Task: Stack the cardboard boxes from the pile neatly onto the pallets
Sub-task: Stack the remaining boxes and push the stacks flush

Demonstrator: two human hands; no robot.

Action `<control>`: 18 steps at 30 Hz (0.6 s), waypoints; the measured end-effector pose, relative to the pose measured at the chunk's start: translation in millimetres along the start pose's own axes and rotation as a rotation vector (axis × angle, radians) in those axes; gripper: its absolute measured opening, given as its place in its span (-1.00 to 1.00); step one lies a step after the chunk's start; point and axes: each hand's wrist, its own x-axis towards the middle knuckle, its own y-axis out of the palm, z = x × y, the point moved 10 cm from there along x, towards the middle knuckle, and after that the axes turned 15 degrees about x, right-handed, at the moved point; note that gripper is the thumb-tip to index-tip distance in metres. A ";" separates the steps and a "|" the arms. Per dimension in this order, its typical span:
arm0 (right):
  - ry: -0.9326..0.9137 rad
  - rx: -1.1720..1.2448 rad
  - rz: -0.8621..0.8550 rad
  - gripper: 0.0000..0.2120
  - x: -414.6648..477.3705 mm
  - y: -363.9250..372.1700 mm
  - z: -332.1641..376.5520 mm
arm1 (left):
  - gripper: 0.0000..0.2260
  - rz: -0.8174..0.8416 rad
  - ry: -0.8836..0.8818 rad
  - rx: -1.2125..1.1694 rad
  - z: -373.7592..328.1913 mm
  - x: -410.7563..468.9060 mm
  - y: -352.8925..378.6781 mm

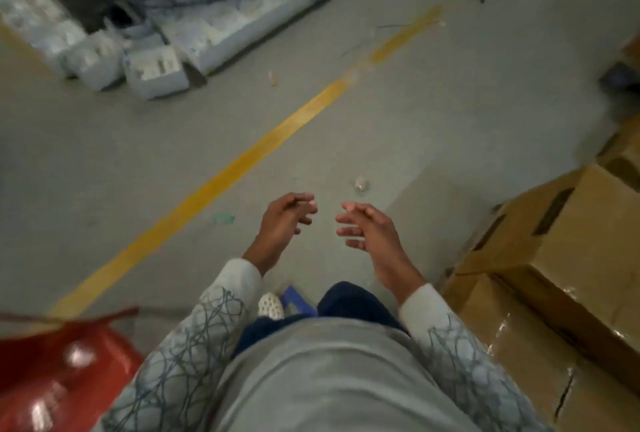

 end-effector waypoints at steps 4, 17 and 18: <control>0.012 0.173 -0.068 -0.73 35.0 -12.2 33.9 | -0.76 0.197 0.017 0.065 -61.3 81.0 24.1; -0.106 -0.088 -0.208 -0.81 268.8 -105.3 211.3 | -0.87 0.308 0.243 0.496 -193.4 300.7 135.2; -0.173 -0.294 -0.206 -0.80 284.4 -111.6 231.2 | -0.88 0.293 0.328 0.591 -211.3 315.8 146.3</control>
